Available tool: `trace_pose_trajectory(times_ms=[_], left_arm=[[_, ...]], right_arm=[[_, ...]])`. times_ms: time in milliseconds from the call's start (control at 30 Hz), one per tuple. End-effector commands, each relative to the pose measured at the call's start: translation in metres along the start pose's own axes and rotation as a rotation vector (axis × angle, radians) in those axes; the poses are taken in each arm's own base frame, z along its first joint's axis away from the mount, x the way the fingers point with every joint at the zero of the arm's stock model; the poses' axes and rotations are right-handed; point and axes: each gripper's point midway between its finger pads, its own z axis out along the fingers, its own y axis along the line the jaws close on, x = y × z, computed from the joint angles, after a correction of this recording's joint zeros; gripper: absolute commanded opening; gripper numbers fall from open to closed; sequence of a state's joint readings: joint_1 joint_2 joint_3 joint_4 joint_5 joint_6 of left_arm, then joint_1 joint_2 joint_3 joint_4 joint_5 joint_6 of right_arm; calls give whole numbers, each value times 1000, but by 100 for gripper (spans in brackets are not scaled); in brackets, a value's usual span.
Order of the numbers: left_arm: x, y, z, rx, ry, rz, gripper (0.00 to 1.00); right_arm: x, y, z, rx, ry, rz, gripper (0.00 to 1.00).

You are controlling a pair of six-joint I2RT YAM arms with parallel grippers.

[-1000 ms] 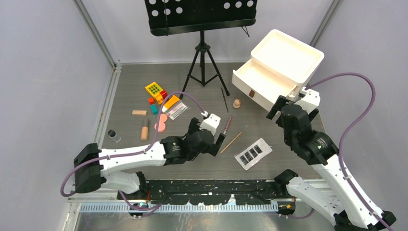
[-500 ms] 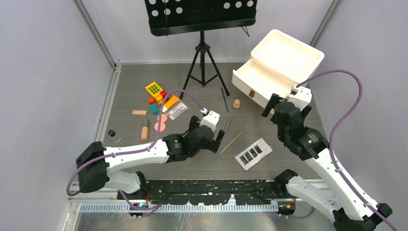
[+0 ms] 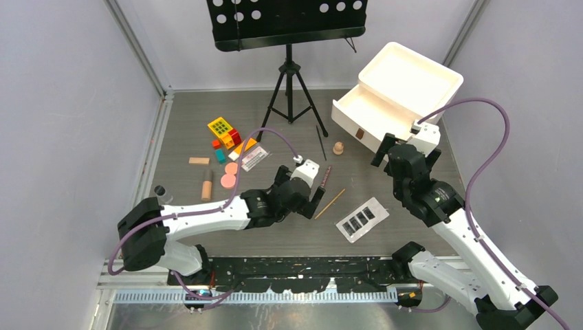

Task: Organize the makeup
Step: Move the makeup tool to the corner of the board.

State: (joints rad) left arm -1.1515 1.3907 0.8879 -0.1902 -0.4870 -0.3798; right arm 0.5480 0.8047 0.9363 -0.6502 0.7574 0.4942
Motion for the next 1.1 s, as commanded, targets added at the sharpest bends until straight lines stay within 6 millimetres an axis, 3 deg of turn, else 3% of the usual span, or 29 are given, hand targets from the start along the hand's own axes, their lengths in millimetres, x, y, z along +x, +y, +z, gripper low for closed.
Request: trace_pose_trajectory(times_ms=[0, 533, 867, 1067], left_arm=[[-32, -12, 0, 40, -78, -31, 100], [-42, -30, 1, 102, -37, -26, 100], [-32, -92, 11, 333, 59, -60, 95], [-3, -132, 25, 381, 119, 69, 91]], right_arm=[[-13, 2, -1, -6, -50, 37, 96], [-21, -15, -21, 28, -14, 49, 95], [-18, -16, -39, -23, 57, 62, 94], [-18, -17, -48, -59, 64, 84, 94]])
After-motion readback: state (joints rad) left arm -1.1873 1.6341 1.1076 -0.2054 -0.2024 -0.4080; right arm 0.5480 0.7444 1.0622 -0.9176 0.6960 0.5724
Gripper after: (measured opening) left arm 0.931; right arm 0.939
